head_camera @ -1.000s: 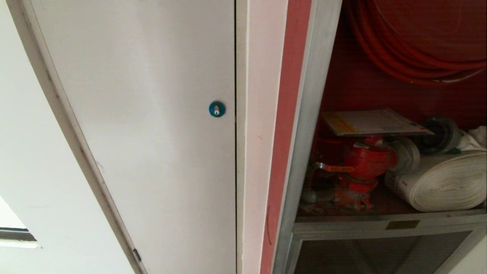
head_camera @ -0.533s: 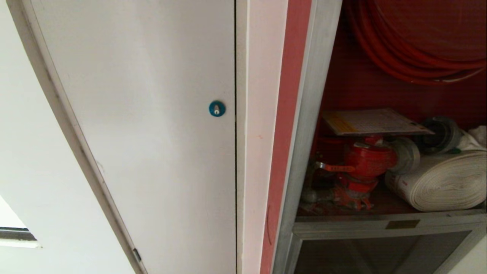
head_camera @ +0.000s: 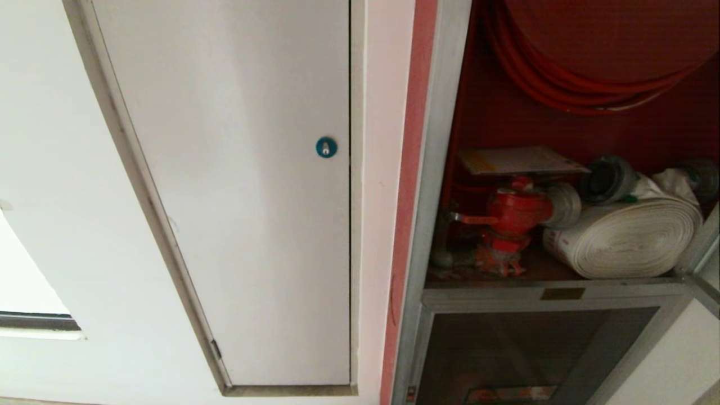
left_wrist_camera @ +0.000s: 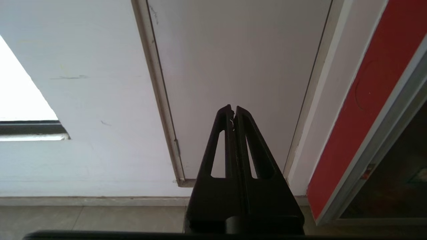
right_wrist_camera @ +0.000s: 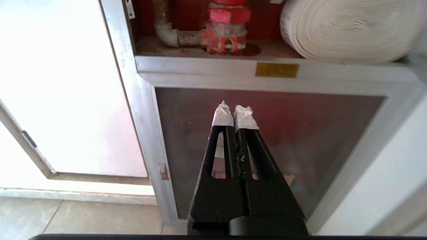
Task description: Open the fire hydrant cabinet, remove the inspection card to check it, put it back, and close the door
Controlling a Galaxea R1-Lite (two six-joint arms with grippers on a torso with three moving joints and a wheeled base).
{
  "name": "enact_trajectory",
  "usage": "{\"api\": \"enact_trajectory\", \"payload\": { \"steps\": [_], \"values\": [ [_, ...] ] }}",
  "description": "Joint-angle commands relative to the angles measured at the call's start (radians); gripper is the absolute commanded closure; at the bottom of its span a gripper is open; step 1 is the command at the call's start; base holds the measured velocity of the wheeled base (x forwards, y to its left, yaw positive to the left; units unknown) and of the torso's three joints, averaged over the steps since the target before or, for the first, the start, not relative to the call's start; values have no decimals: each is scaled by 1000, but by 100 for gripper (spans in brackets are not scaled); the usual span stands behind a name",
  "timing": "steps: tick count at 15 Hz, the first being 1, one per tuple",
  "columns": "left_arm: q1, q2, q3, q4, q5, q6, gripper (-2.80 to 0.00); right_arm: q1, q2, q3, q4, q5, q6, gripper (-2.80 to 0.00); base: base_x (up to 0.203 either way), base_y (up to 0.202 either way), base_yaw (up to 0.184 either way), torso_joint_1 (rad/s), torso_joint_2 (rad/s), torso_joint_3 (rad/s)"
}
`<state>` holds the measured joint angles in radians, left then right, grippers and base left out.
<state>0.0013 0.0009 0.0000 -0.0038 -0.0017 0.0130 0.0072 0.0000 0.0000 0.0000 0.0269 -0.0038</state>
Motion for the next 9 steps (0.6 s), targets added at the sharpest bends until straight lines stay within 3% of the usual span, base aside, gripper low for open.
{"api": "enact_trajectory", "payload": {
  "steps": [1,9],
  "values": [
    [0,1,2,-1,0,-1,0,0,2,2,0,1,1,0,-193,0,3,6,2,2],
    [0,1,3,-1,0,-1,0,0,2,2,0,1,-1,0,-197,0,0,2,2,1]
  ]
}}
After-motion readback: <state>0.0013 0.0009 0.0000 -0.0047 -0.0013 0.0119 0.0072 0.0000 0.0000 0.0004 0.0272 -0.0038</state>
